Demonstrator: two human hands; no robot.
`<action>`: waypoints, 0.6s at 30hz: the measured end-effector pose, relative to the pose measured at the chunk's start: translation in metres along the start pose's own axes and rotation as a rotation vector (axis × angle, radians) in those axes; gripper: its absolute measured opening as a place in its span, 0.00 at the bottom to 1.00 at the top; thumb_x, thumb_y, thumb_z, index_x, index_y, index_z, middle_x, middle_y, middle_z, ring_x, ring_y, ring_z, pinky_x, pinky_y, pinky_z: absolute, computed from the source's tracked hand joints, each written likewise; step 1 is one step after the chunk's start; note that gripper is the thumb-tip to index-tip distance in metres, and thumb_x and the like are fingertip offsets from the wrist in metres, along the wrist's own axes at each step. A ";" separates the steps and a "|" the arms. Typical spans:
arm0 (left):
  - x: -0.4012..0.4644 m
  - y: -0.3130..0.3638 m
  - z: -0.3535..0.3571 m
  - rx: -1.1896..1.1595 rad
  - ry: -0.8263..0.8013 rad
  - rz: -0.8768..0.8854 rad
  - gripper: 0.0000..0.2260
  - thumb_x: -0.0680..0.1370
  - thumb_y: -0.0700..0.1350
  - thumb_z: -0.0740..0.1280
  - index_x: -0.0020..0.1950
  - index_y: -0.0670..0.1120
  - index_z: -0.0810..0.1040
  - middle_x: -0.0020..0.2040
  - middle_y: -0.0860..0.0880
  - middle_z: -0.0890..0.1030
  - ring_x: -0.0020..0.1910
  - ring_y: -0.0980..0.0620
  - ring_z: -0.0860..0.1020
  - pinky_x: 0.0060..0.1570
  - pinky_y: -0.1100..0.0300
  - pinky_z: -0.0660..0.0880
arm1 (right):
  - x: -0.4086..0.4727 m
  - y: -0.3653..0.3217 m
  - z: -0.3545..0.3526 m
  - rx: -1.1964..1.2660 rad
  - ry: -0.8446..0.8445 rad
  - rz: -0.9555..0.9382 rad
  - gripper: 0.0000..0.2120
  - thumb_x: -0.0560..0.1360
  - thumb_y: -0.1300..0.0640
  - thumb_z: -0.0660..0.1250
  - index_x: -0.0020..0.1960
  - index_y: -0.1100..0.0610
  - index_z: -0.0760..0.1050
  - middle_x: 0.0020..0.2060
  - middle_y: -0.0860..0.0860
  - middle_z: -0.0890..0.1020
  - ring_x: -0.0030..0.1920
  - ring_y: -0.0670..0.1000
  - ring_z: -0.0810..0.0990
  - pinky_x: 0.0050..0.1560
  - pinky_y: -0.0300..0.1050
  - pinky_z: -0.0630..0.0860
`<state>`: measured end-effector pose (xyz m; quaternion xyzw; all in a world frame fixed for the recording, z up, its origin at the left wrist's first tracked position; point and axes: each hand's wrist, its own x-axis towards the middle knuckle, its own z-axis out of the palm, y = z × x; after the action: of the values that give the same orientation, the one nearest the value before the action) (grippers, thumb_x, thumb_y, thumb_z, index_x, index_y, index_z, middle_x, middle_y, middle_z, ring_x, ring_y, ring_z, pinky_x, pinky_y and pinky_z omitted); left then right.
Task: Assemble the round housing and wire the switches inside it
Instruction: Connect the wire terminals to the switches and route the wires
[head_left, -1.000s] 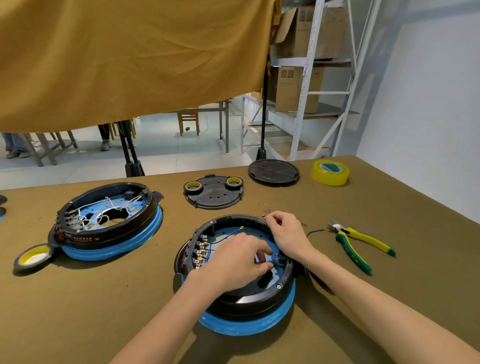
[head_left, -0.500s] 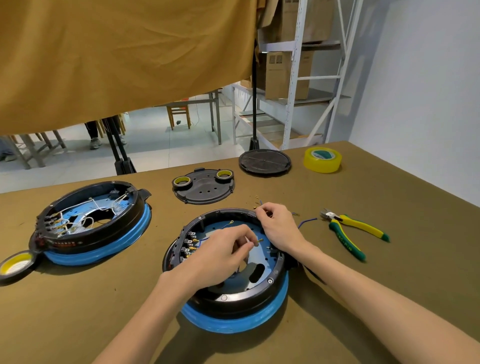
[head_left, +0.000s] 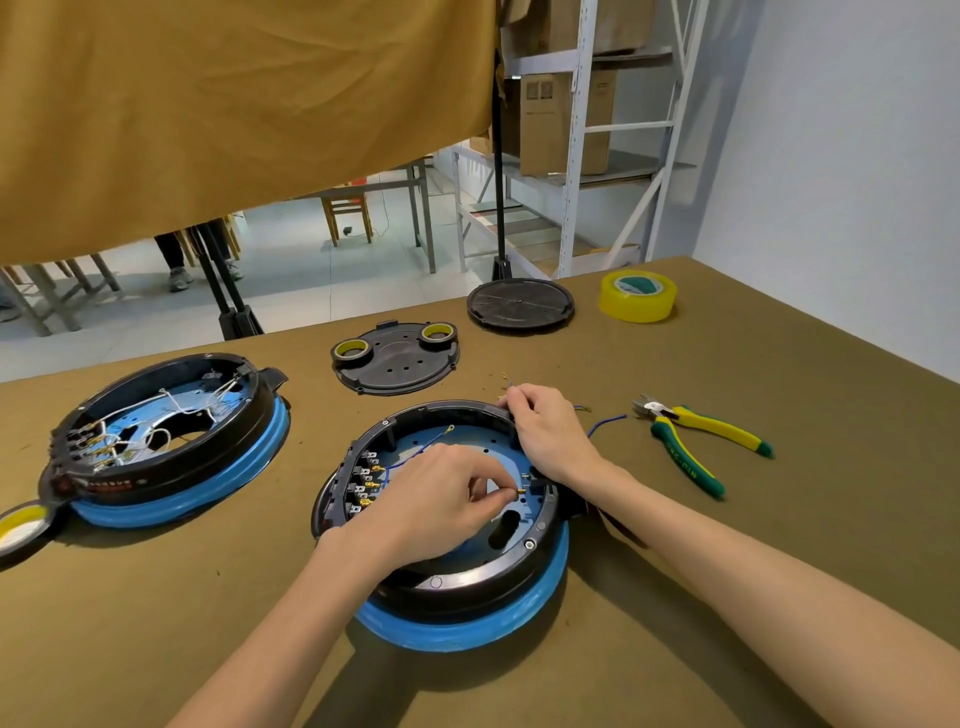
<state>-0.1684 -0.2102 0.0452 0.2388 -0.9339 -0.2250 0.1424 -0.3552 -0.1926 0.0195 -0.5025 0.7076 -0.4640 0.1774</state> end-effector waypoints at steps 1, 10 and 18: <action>0.001 0.000 0.000 0.014 0.002 0.001 0.07 0.82 0.54 0.68 0.55 0.59 0.85 0.32 0.56 0.77 0.38 0.58 0.75 0.32 0.68 0.63 | 0.000 0.000 0.000 0.005 -0.006 -0.006 0.20 0.86 0.53 0.55 0.42 0.54 0.80 0.32 0.53 0.78 0.31 0.43 0.72 0.33 0.35 0.66; 0.000 -0.006 0.003 0.006 0.035 -0.028 0.05 0.81 0.53 0.68 0.53 0.61 0.84 0.30 0.59 0.76 0.33 0.61 0.75 0.32 0.68 0.63 | -0.001 -0.002 0.000 0.015 -0.018 0.002 0.19 0.86 0.54 0.55 0.48 0.57 0.82 0.32 0.53 0.77 0.30 0.43 0.71 0.30 0.34 0.66; 0.004 -0.004 0.006 0.019 0.045 0.000 0.06 0.81 0.54 0.68 0.54 0.61 0.85 0.30 0.59 0.75 0.37 0.64 0.75 0.33 0.67 0.63 | -0.003 -0.003 0.000 0.003 0.004 -0.020 0.18 0.86 0.56 0.56 0.46 0.57 0.81 0.26 0.45 0.73 0.26 0.40 0.71 0.29 0.34 0.66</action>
<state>-0.1726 -0.2127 0.0386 0.2450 -0.9325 -0.2106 0.1613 -0.3524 -0.1904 0.0210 -0.5083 0.7022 -0.4679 0.1723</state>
